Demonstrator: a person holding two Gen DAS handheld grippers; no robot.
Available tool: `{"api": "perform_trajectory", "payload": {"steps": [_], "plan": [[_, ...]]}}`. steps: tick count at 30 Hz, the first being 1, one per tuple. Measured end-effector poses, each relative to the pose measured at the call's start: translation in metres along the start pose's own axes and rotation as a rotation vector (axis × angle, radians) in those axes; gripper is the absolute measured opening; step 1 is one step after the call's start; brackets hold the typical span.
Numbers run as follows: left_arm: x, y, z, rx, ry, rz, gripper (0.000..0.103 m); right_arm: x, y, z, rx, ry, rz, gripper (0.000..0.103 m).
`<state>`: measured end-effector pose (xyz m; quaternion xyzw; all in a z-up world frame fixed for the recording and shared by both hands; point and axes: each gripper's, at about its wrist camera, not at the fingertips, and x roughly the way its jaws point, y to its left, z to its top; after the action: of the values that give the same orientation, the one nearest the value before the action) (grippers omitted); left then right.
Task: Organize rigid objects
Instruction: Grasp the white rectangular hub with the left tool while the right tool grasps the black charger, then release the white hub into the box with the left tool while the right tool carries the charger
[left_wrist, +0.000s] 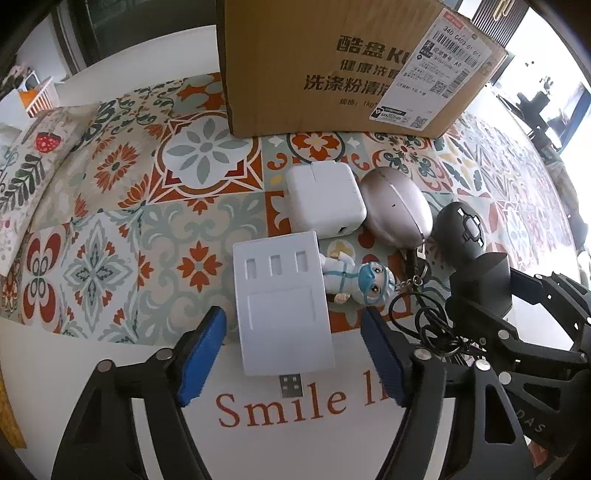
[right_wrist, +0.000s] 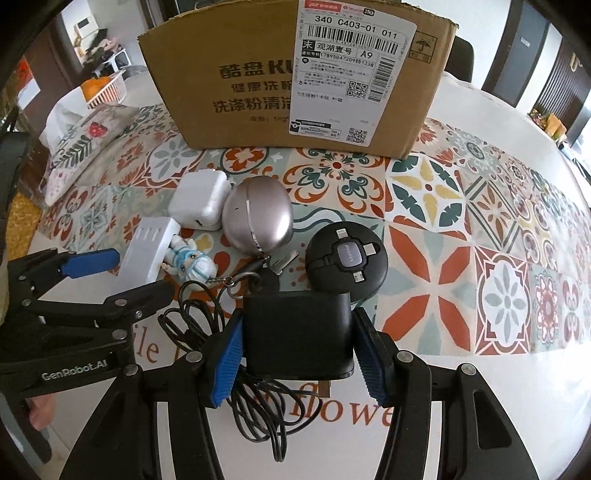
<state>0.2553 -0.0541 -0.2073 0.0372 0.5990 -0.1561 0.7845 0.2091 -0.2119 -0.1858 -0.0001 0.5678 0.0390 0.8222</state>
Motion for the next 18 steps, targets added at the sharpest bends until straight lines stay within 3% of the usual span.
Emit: {"api": "perform_trajectory", "payload": {"steps": [9, 11, 18], "plan": [[0.01, 0.001, 0.012, -0.007, 0.001, -0.002, 0.06, 0.005, 0.001, 0.003, 0.003, 0.01, 0.007, 0.056], [0.01, 0.005, 0.008, -0.005, -0.004, -0.009, 0.052, 0.005, 0.0, 0.003, 0.002, 0.012, 0.009, 0.056], [0.0, 0.009, -0.008, -0.013, -0.023, -0.034, 0.05, 0.001, 0.004, 0.004, -0.008, 0.001, 0.008, 0.056]]}}
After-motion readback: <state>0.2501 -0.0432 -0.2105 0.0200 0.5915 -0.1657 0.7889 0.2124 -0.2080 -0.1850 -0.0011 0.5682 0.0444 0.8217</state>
